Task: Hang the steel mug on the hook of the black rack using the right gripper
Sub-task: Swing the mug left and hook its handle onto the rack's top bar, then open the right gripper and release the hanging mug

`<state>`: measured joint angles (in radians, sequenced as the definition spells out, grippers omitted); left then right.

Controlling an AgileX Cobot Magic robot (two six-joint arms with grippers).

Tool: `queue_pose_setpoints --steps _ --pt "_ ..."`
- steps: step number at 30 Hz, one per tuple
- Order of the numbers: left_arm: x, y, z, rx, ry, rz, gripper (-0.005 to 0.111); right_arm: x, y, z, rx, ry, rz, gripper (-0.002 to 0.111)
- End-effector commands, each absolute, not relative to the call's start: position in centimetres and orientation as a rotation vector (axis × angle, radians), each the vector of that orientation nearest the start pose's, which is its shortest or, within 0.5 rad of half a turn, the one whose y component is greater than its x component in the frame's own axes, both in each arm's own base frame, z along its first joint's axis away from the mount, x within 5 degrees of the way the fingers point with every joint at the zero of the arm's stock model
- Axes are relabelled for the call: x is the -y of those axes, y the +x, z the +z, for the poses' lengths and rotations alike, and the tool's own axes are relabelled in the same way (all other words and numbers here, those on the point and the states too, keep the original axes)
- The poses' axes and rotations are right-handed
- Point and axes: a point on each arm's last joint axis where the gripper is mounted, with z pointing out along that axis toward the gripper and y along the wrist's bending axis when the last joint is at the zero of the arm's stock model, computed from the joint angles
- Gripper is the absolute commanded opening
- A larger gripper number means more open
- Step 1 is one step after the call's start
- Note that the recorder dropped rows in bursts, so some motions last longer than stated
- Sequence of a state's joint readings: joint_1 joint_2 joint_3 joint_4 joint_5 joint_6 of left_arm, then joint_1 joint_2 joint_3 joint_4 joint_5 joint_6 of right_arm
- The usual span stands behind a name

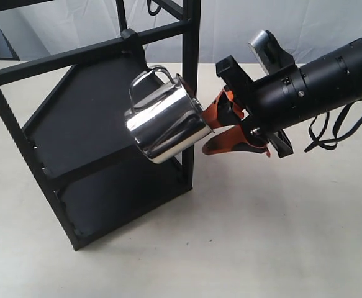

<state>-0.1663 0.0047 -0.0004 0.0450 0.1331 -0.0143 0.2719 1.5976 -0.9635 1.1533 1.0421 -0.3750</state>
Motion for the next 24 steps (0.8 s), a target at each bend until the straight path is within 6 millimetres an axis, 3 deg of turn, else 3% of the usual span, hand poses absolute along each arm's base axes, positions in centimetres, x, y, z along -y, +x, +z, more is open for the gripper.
queue_pose_setpoints --steps 1,4,8,17,24 --pt "0.9 5.6 20.2 -1.605 0.156 -0.106 0.002 -14.7 26.3 23.9 -2.771 -0.029 1.43 0.054" --pt "0.9 5.6 20.2 -1.605 0.156 -0.106 0.002 -14.6 25.8 24.5 -2.76 -0.097 1.429 0.054" --pt "0.9 5.6 20.2 -1.605 0.156 -0.106 0.002 -13.8 25.4 26.5 -2.659 -0.135 1.285 0.054" --pt "0.9 5.6 20.2 -1.605 0.156 -0.106 0.002 -13.4 24.5 28.7 -2.566 -0.146 1.266 0.054" --pt "0.9 5.6 20.2 -1.605 0.156 -0.106 0.002 -11.6 23.2 31.2 -2.457 -0.193 0.993 0.049"
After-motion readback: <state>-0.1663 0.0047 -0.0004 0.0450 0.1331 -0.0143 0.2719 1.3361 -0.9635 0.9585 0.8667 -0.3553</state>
